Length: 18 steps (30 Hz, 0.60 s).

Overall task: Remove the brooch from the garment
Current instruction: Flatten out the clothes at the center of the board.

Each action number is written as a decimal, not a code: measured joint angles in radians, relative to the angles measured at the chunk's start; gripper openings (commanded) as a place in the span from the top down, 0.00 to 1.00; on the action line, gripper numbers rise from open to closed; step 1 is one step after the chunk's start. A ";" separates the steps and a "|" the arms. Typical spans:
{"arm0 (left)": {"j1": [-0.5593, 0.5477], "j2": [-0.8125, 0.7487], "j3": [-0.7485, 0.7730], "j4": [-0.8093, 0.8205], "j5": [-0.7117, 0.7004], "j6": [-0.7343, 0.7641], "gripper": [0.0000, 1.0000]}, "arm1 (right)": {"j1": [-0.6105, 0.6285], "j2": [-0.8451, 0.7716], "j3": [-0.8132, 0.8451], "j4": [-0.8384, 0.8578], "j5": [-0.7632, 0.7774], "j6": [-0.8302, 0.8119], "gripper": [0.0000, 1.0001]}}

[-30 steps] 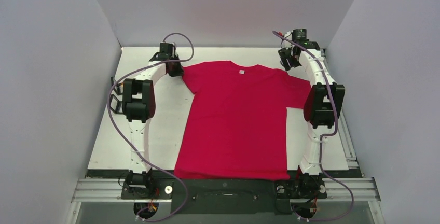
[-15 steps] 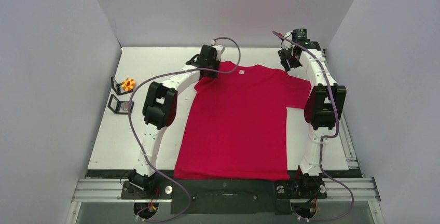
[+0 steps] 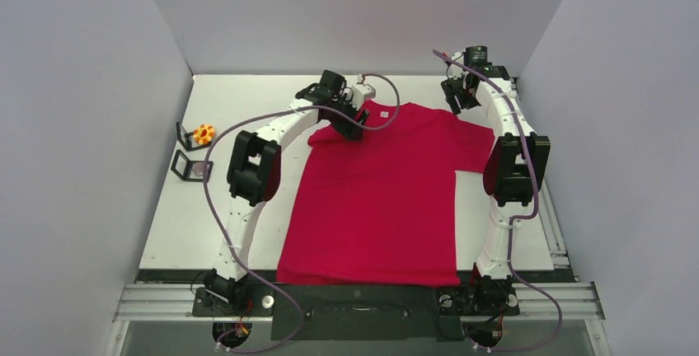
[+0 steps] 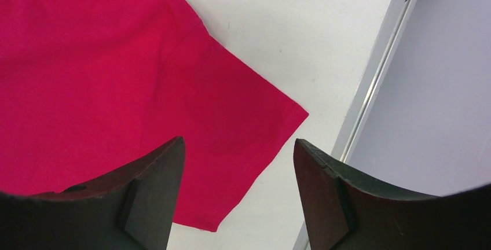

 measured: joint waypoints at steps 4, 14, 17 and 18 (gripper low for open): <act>0.090 0.000 0.040 -0.027 0.233 -0.017 0.28 | 0.000 0.000 0.000 0.000 -0.004 0.000 0.36; 0.282 0.107 0.341 -0.101 0.242 0.007 0.31 | 0.000 0.000 0.000 -0.008 -0.010 0.000 0.36; 0.268 0.147 0.344 -0.148 0.228 0.029 0.30 | 0.000 0.000 0.000 -0.010 -0.010 0.000 0.36; 0.261 0.161 0.337 -0.167 0.217 0.034 0.30 | 0.000 0.000 0.000 -0.011 -0.010 0.000 0.36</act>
